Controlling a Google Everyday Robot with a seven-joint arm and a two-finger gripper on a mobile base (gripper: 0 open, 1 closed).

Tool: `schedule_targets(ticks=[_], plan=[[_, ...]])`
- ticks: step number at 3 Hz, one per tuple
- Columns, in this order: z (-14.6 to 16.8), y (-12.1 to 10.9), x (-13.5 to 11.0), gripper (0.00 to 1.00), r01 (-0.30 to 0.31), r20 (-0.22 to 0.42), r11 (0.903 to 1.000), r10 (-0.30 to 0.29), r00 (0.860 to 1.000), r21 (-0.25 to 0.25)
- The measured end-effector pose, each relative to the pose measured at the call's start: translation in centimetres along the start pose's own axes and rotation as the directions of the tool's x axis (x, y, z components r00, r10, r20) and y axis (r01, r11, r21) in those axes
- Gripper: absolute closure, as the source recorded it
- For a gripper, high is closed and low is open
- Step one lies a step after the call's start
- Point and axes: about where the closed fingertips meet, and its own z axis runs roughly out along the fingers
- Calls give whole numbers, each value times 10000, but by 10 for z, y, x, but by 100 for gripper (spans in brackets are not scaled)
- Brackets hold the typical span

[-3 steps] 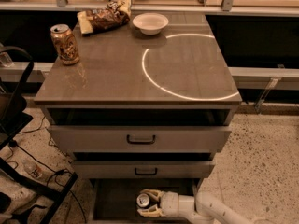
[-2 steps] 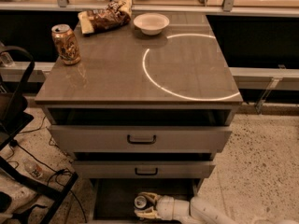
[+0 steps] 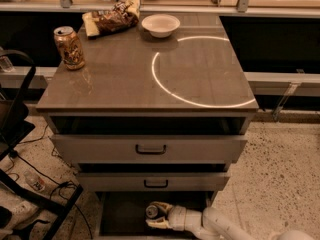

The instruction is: Place pepsi can into bottom drawer

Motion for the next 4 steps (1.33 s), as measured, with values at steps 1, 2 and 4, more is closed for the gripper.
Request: schedule_targets(ticks=[1,2,4], plan=[[0,-22,-3,100,608,-372,9976,-620,9974,-319],[14,-21,-3,100,844,-412,9930,-880,9953,-823],[47,0,2,97,1025,-449,9806,-1114,9928,-1671]])
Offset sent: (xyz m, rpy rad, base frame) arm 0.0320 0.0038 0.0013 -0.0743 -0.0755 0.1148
